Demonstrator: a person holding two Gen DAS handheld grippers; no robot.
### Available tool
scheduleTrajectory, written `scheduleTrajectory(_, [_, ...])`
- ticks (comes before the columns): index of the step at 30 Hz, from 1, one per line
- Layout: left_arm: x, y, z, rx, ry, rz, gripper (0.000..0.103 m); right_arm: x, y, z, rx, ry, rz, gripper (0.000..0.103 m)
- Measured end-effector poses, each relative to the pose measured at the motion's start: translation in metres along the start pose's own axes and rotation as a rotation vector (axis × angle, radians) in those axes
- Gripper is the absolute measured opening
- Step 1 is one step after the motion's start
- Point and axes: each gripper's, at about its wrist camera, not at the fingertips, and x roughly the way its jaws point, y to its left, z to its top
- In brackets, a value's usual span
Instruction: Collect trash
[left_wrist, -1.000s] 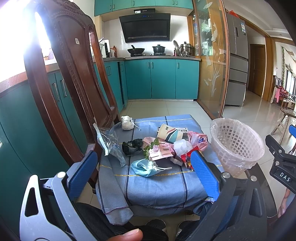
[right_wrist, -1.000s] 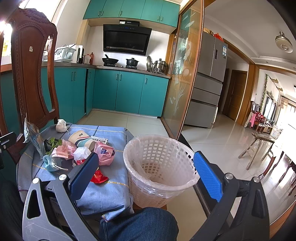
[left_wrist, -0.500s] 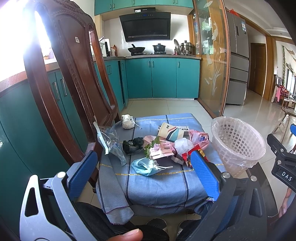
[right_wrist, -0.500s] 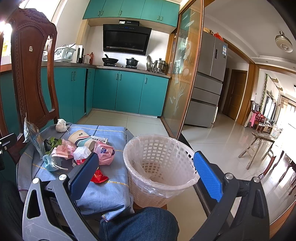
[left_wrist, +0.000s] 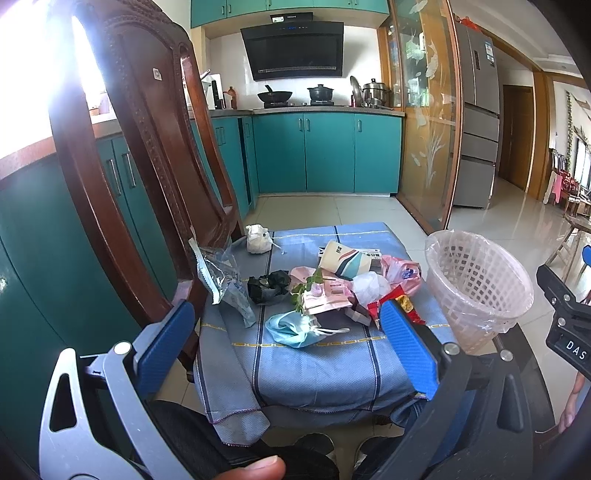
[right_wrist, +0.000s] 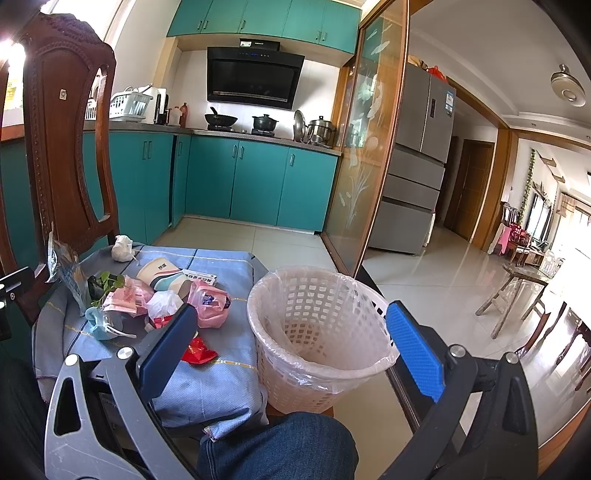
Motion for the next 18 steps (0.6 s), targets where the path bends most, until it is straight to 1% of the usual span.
scheduleTrajectory(9, [0.003,0.003,-0.004,-0.002,0.008,0.008,0.100,-0.003,0.000,0.009,0.007,-0.003,0.017,0.100])
scheduleTrajectory(11, [0.006,0.004,-0.006,-0.001,0.016,0.004,0.100,-0.004,-0.001,0.010,0.021,-0.001,-0.005,0.100])
scheduleTrajectory(13, [0.012,0.006,-0.010,0.004,0.032,-0.008,0.100,-0.003,-0.004,0.013,0.030,0.011,-0.028,0.100])
scheduleTrajectory(18, [0.038,0.014,-0.028,-0.001,0.111,-0.044,0.100,-0.004,-0.011,0.021,0.053,0.046,0.019,0.100])
